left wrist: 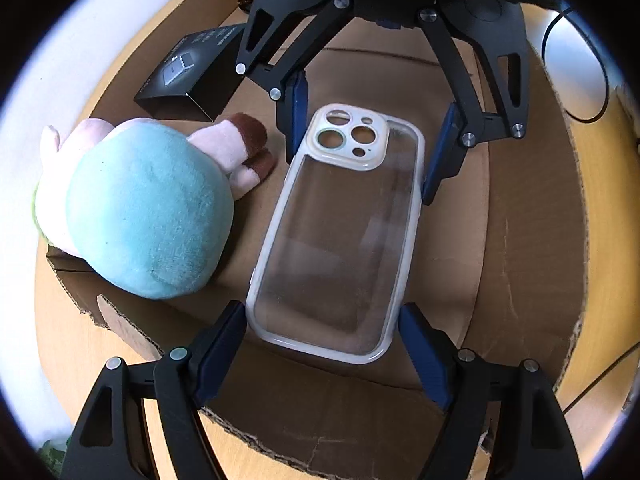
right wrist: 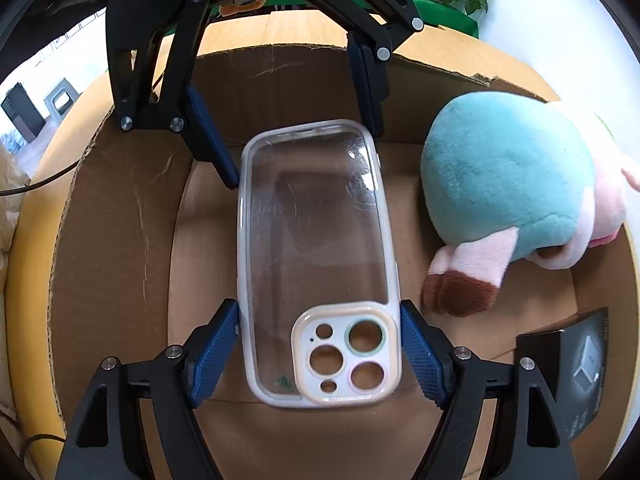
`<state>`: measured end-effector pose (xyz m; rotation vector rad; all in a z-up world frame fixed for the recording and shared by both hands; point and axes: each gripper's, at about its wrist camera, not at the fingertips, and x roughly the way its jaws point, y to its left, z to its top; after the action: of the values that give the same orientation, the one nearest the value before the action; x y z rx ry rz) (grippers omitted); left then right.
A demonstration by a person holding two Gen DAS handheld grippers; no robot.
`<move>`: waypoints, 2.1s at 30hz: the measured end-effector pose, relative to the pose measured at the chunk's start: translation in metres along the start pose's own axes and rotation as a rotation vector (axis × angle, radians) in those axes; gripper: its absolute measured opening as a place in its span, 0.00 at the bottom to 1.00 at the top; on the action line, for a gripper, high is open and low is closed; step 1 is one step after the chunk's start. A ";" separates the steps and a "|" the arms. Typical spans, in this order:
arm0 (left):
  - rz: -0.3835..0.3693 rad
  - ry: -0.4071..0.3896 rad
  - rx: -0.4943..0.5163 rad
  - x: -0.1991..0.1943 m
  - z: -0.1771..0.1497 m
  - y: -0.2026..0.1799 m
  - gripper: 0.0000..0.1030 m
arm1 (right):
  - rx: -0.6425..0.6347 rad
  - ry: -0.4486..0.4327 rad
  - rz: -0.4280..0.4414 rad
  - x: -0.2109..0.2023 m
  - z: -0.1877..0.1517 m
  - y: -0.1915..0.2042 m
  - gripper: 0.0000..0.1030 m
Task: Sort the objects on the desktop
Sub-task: 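Lift the phone case with the right gripper and carry it over the box, then lower the phone case into the box and open the right gripper, then withdraw the right gripper and move the left gripper toward the white phone stand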
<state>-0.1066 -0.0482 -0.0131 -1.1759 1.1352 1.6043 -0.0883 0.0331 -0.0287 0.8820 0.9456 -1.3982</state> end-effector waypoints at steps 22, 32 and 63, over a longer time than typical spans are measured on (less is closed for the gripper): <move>0.411 -0.341 -0.387 -0.144 -0.024 -0.025 0.77 | 0.362 -0.376 -0.324 -0.157 -0.036 0.035 1.00; 0.291 -0.829 -1.082 -0.184 -0.037 -0.106 0.78 | 0.786 -0.481 -0.539 -0.165 -0.061 0.122 1.00; 0.332 -0.835 -1.229 -0.170 0.001 -0.195 0.68 | 1.002 -0.525 -0.712 -0.213 -0.149 0.204 0.85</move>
<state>0.1163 -0.0156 0.1148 -0.7612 -0.3356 2.7933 0.1223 0.2526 0.1001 0.8091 0.0657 -2.6570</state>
